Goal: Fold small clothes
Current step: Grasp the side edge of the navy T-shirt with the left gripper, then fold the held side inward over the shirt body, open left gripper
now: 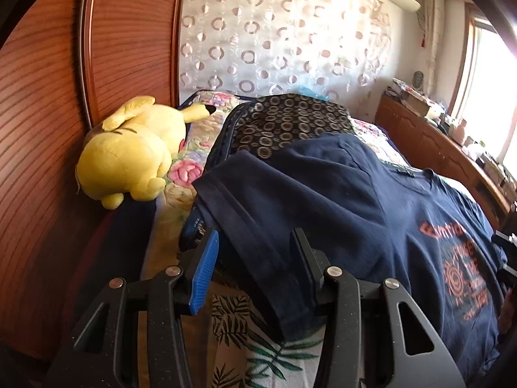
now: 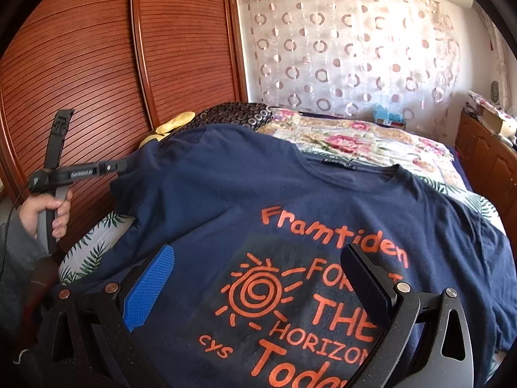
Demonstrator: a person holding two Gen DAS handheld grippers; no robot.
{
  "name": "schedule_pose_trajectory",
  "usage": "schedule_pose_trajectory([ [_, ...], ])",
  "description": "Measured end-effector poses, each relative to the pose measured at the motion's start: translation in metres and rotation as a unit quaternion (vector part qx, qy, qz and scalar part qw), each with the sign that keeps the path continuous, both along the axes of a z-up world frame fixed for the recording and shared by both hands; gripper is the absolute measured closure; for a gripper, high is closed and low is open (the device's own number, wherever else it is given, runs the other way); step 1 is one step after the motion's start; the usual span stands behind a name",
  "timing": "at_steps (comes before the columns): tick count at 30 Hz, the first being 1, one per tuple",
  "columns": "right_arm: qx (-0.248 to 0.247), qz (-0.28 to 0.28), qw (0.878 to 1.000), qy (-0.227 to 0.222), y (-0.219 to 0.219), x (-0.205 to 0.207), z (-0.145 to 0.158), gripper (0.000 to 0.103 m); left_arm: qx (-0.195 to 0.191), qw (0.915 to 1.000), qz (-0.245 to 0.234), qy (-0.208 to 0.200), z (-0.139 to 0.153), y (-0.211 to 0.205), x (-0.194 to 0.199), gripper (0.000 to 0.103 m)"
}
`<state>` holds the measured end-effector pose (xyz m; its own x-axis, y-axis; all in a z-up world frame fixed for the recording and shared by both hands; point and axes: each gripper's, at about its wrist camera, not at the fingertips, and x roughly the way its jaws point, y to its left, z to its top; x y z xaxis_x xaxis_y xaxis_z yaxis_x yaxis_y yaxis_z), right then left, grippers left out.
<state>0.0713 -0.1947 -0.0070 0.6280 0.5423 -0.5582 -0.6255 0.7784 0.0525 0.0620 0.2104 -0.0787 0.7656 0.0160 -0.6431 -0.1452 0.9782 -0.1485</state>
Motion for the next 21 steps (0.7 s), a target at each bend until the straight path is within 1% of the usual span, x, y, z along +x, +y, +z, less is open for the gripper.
schedule_pose_trajectory([
  [1, -0.001, 0.001, 1.0, 0.001, 0.0, 0.0, 0.001, 0.0, -0.004, 1.0, 0.0, 0.005, -0.002, 0.002, 0.004, 0.056],
  [4, -0.001, 0.004, 1.0, 0.003, -0.002, 0.002, 0.003, 0.0, 0.002, 0.9998, 0.0, 0.019, -0.009, 0.001, 0.011, 0.057],
  [5, -0.001, 0.004, 1.0, 0.003, -0.001, 0.002, 0.003, 0.0, 0.002, 0.9998, -0.001, 0.021, -0.01, 0.001, 0.012, 0.059],
  [6, 0.0, 0.004, 1.0, 0.003, -0.001, 0.002, 0.004, 0.0, 0.006, 0.9997, -0.005, 0.022, -0.012, 0.0, 0.013, 0.065],
  [7, 0.0, 0.004, 1.0, 0.002, -0.001, 0.003, 0.004, 0.0, 0.009, 0.9998, -0.005, 0.019, -0.012, -0.001, 0.011, 0.083],
  [8, 0.0, 0.004, 1.0, 0.001, 0.0, 0.003, 0.004, 0.0, 0.014, 0.9998, -0.002, 0.016, -0.011, -0.002, 0.01, 0.093],
  [11, 0.001, 0.002, 1.0, -0.007, 0.0, 0.001, 0.007, 0.0, 0.022, 0.9997, -0.002, -0.006, 0.0, -0.005, 0.0, 0.096],
  [14, 0.003, -0.002, 1.0, -0.017, 0.007, -0.004, 0.004, 0.0, 0.041, 0.9986, -0.002, -0.032, 0.017, -0.013, -0.011, 0.098],
  [18, 0.01, -0.007, 1.0, -0.021, 0.004, -0.006, 0.004, 0.0, 0.043, 0.9974, -0.018, -0.056, 0.042, -0.025, -0.015, 0.099],
  [21, 0.012, -0.015, 1.0, -0.024, -0.001, -0.006, 0.005, 0.0, 0.044, 0.9955, -0.043, -0.072, 0.063, -0.042, -0.01, 0.099],
])
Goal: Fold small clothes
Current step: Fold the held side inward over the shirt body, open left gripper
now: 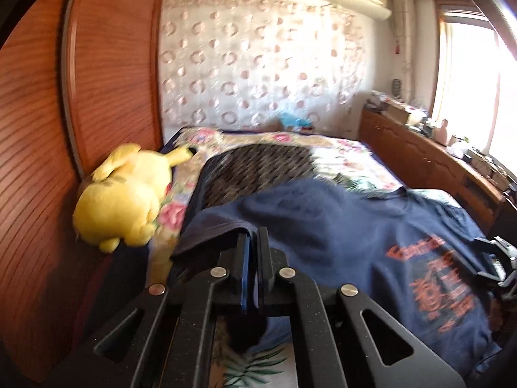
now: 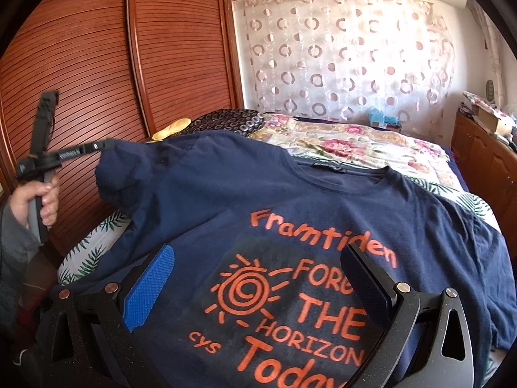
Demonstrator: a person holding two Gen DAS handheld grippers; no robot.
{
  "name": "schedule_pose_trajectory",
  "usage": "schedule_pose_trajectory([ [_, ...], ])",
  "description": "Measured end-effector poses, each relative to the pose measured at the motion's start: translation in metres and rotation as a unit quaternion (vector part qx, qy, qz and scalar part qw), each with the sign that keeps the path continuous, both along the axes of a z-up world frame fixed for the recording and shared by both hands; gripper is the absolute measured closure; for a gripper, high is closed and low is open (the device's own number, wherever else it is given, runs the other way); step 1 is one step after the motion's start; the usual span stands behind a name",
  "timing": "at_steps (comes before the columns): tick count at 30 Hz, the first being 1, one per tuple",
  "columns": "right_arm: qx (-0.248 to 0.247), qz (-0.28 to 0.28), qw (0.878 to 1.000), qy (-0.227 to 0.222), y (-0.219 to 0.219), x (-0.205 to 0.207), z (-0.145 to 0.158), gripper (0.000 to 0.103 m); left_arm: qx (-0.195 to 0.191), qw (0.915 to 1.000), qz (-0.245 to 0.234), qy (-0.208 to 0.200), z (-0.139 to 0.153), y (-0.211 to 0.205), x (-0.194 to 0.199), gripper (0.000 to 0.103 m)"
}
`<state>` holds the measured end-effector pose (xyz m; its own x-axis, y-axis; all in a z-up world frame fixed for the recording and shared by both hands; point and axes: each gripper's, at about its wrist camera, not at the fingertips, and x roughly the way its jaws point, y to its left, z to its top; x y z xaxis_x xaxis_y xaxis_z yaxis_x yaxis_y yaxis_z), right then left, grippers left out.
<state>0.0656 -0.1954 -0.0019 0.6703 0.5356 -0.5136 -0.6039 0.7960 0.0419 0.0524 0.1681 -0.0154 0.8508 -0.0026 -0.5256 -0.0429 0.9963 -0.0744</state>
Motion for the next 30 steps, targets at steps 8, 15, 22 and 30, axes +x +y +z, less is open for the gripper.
schedule_pose_trajectory([
  [8, 0.008, -0.03, 0.999, -0.011, -0.016, -0.003, 0.005, 0.0, 0.025, 0.996, -0.085, -0.009, 0.033, -0.071, 0.032, 0.099],
  [15, 0.012, -0.054, 0.998, -0.014, -0.02, -0.006, 0.003, 0.0, 0.055, 0.9884, -0.141, 0.014, 0.03, -0.13, 0.063, 0.099],
  [22, 0.009, -0.062, 0.998, -0.009, -0.012, -0.006, -0.002, 0.0, 0.047, 0.987, -0.15, 0.035, 0.02, -0.137, 0.071, 0.062],
  [30, -0.002, -0.034, 0.999, 0.001, 0.007, 0.006, 0.005, 0.002, 0.051, 0.9905, -0.125, 0.028, 0.02, -0.113, 0.052, 0.021],
])
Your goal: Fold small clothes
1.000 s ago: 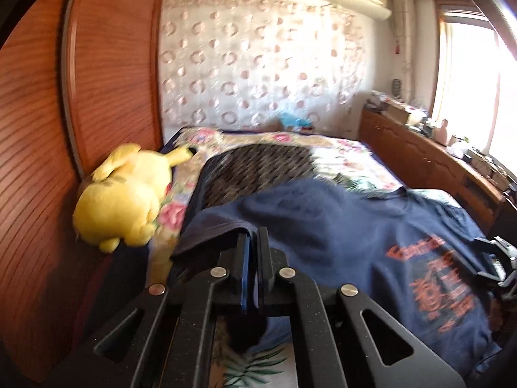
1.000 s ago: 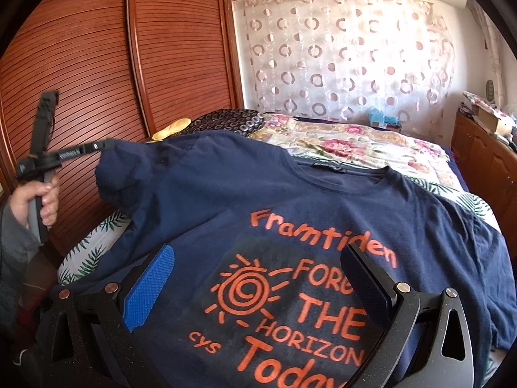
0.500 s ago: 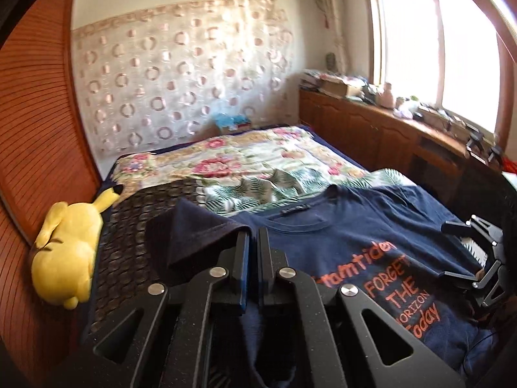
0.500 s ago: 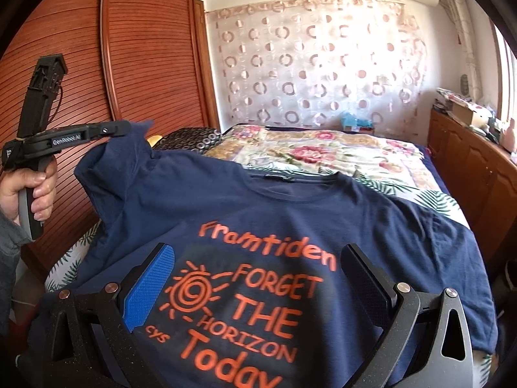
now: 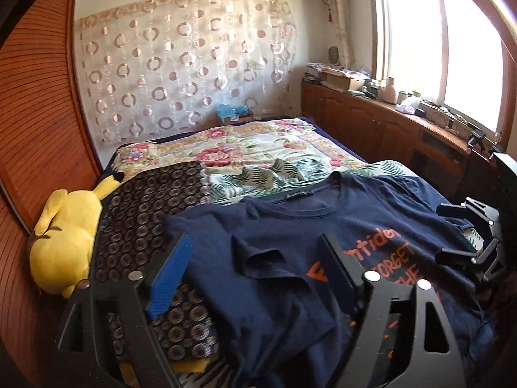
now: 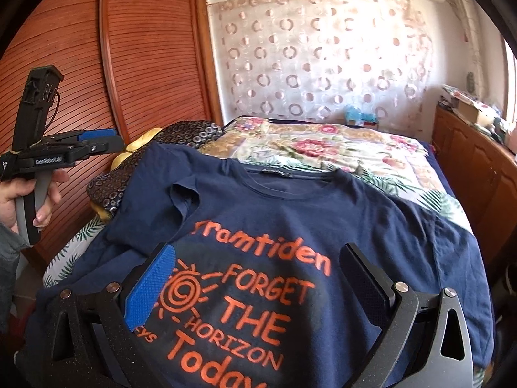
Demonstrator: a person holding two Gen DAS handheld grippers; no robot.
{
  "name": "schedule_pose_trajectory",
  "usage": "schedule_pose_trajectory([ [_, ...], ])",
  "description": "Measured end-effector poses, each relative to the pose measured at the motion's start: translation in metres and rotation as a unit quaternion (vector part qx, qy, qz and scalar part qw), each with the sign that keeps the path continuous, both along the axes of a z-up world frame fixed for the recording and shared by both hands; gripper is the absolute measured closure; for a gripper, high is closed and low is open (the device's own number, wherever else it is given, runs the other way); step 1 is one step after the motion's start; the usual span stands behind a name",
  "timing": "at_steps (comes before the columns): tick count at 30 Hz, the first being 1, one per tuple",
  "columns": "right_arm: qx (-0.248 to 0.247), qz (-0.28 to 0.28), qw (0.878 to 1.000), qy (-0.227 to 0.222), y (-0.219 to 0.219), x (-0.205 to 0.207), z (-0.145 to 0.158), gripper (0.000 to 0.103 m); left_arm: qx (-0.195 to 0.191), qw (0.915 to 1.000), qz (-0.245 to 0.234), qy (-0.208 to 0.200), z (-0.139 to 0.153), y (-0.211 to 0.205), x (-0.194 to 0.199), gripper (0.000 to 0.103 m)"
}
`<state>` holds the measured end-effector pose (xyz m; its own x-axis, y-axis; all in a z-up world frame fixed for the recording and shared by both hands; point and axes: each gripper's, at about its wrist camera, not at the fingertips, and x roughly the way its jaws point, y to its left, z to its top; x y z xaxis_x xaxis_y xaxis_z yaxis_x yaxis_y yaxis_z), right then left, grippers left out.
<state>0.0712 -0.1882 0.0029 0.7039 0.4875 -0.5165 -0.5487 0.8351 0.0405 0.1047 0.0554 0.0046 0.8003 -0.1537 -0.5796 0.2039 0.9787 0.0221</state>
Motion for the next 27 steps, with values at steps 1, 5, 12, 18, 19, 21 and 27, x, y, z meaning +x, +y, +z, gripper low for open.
schedule_pose_trajectory([
  [1, -0.005, 0.01, 1.0, 0.0, 0.007, 0.002, 0.001, 0.003, 0.0, 1.0, 0.006, 0.0, -0.001, 0.005, -0.002, 0.021],
  [5, -0.021, 0.043, 0.999, 0.0, 0.033, 0.02, 0.01, 0.005, 0.002, 0.9994, 0.033, -0.006, -0.005, 0.02, -0.007, 0.021],
  [12, -0.031, 0.106, 0.994, 0.024, 0.078, 0.074, 0.011, 0.017, -0.006, 0.9979, 0.064, -0.002, -0.016, 0.046, -0.014, 0.021],
  [18, -0.055, 0.146, 0.986, 0.057, 0.127, 0.11, -0.014, 0.017, -0.015, 0.9971, 0.074, 0.0, -0.022, 0.058, -0.02, 0.021],
  [19, -0.061, 0.149, 0.985, 0.061, 0.134, 0.115, -0.018, 0.017, -0.015, 0.9971, 0.075, 0.0, -0.023, 0.059, -0.021, 0.021],
  [21, -0.078, 0.158, 0.982, 0.067, 0.154, 0.127, -0.028, 0.018, -0.017, 0.9968, 0.078, 0.001, -0.025, 0.062, -0.023, 0.021],
  [27, -0.121, 0.172, 0.974, 0.084, 0.192, 0.154, -0.045, 0.018, -0.021, 0.9961, 0.085, 0.008, -0.034, 0.072, -0.028, 0.021],
])
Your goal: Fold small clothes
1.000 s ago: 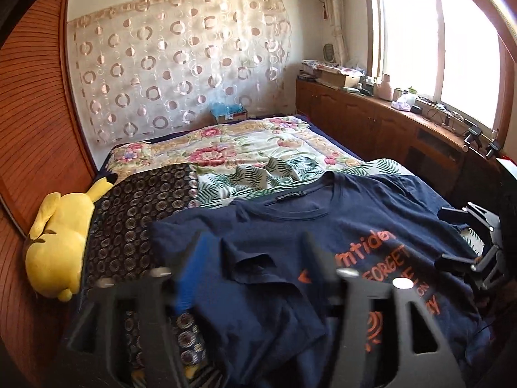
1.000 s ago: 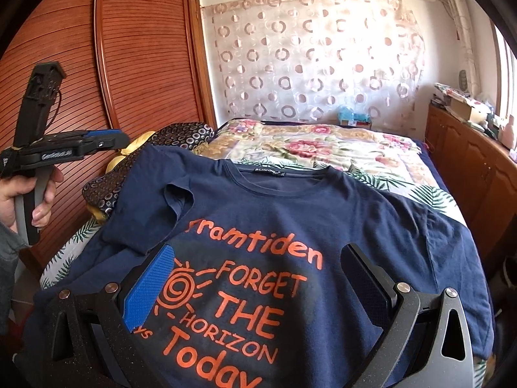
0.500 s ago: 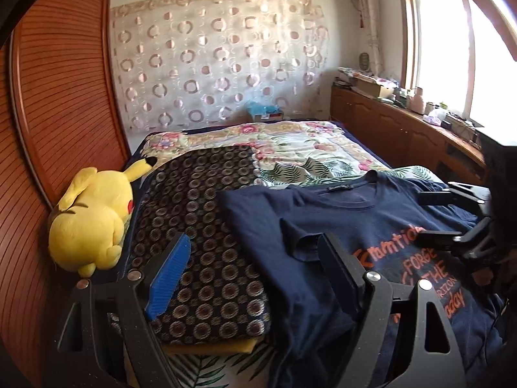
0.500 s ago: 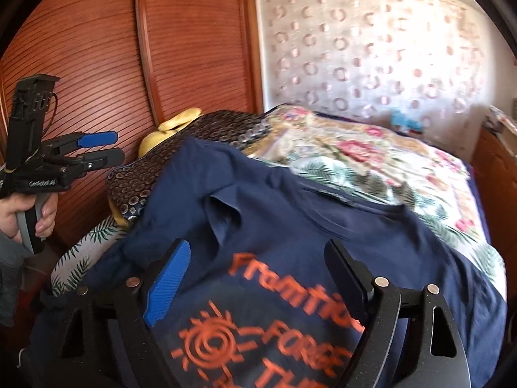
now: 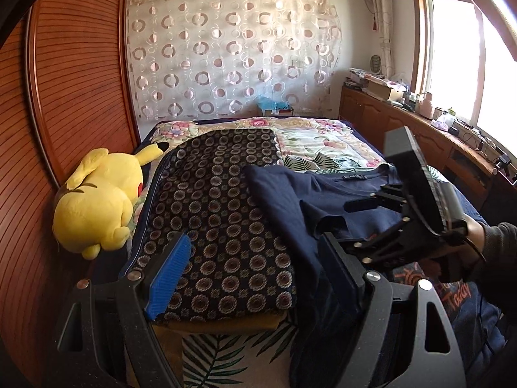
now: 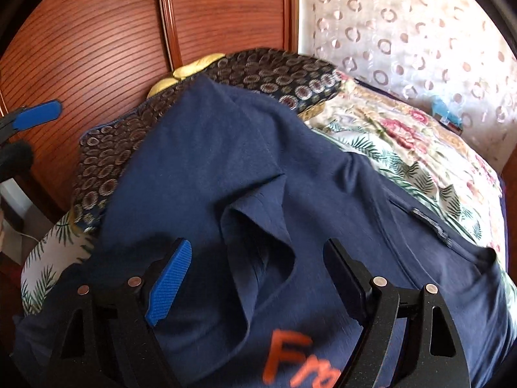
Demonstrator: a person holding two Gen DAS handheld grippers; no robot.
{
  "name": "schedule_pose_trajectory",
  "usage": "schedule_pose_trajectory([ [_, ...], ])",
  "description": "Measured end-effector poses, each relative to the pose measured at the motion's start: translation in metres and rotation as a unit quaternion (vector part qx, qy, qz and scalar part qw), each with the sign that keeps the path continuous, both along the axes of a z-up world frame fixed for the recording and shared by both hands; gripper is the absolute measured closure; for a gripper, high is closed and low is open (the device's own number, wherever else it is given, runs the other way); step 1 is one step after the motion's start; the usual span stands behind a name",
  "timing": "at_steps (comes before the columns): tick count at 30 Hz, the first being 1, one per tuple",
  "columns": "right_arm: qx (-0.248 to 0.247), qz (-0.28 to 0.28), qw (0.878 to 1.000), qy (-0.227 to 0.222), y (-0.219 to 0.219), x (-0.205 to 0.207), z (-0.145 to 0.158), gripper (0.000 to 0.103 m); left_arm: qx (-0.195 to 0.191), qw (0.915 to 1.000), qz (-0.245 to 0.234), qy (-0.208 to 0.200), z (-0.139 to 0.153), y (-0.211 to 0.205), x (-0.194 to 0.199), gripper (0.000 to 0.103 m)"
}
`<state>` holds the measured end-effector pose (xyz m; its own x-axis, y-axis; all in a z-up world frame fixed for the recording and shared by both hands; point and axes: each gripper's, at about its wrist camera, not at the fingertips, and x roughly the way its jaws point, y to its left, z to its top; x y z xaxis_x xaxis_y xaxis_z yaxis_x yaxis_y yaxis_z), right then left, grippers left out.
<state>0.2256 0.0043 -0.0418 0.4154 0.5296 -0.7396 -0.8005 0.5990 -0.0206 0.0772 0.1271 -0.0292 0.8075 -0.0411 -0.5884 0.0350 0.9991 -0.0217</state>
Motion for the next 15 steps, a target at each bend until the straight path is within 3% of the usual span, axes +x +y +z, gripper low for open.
schedule_pose_trajectory([
  [10, -0.038, -0.039, 0.998, -0.006, 0.021, 0.035, -0.017, 0.024, -0.003, 1.0, 0.001, 0.002, -0.003, 0.003, -0.006, 0.021],
  [15, -0.031, -0.121, 0.992, -0.031, -0.004, 0.057, -0.014, 0.027, -0.004, 1.0, -0.004, 0.005, -0.005, -0.001, -0.007, 0.021],
])
